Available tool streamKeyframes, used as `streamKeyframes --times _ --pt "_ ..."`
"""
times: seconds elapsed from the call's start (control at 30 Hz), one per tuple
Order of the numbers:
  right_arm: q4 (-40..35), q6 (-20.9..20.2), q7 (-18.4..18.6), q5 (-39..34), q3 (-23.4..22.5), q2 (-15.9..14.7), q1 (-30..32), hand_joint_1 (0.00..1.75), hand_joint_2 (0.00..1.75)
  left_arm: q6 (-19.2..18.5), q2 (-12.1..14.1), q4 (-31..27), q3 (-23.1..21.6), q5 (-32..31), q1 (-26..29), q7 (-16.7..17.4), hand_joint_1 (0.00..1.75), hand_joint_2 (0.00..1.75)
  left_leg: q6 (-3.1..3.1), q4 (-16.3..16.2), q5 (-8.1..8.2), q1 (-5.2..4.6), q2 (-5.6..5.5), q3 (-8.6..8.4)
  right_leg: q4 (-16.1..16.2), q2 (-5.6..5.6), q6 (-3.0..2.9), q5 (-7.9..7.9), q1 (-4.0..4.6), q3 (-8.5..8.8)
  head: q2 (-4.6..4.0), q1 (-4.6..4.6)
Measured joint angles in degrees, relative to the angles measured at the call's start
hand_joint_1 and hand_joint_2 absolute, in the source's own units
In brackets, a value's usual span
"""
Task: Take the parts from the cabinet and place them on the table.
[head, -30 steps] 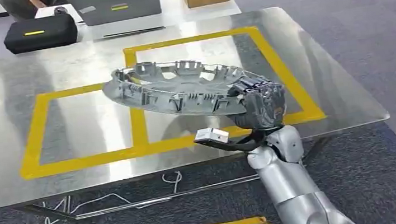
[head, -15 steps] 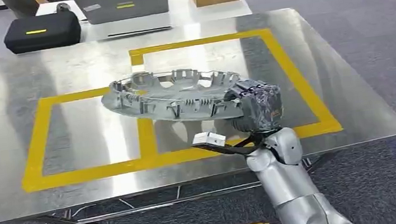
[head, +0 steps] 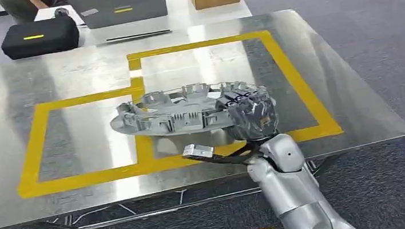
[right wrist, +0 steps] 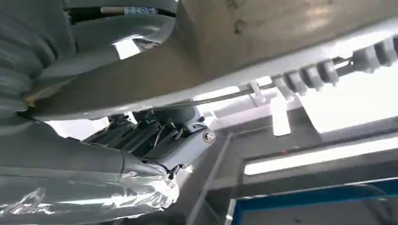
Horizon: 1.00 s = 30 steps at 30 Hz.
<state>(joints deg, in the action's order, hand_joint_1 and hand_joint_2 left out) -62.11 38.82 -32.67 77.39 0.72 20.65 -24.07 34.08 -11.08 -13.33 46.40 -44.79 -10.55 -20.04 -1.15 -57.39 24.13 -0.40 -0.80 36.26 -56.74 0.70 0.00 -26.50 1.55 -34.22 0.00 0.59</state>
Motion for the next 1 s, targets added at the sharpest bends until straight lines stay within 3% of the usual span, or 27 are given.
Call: streamKeyframes --times 0.1,0.23,0.4,0.53,0.63,1.0 --pt "6.56 -0.22 1.18 -7.12 -0.09 0.0 -1.66 1.75 1.75 0.07 0.04 0.0 -0.09 0.65 -0.11 0.0 0.0 0.0 0.15 0.0 -0.05 0.0 -0.02 -0.04 0.0 0.0 -0.07 0.04 -0.01 0.02 0.0 0.04" --pt "13.0 0.0 -1.08 -13.2 -1.07 -0.02 -3.51 1.75 1.75 0.24 0.13 0.0 -0.17 1.07 0.24 -0.04 0.0 0.0 0.22 0.0 -0.11 -0.02 -0.02 -0.03 0.0 -0.03 -0.12 0.14 -0.05 0.04 0.0 0.02" --pt "19.59 -0.44 3.23 -9.0 -3.56 -0.02 -6.97 1.75 1.75 0.31 0.31 0.0 -0.28 0.98 0.3 0.11 0.0 0.0 0.19 -0.01 -0.14 -0.08 -0.01 -0.04 0.0 -0.03 -0.12 0.2 -0.11 0.04 0.0 0.0" --pt "30.27 -6.52 8.96 -10.61 -3.87 -1.14 -11.35 1.75 1.75 0.17 0.37 0.0 -0.94 -0.04 0.03 1.31 0.0 0.0 0.13 -0.02 -0.23 -0.09 -0.02 -0.08 0.01 -0.04 -0.08 0.27 -0.12 0.06 0.0 0.02" --pt "34.77 -6.51 12.63 -9.5 -3.32 -1.92 -12.5 1.75 1.75 0.13 0.35 0.0 -1.86 -0.85 -0.17 2.1 0.0 0.0 0.11 -0.02 -0.25 -0.09 -0.02 -0.08 0.01 -0.05 -0.05 0.3 -0.12 0.07 0.0 -0.02" --pt "39.62 -6.25 13.28 -11.27 -2.21 -3.06 -15.02 1.75 1.75 0.22 0.2 0.0 -2.65 -0.81 -0.48 2.58 0.0 0.0 0.12 -0.02 -0.25 -0.09 -0.02 -0.35 0.01 -0.04 -0.05 0.3 -0.12 0.32 0.0 0.0"
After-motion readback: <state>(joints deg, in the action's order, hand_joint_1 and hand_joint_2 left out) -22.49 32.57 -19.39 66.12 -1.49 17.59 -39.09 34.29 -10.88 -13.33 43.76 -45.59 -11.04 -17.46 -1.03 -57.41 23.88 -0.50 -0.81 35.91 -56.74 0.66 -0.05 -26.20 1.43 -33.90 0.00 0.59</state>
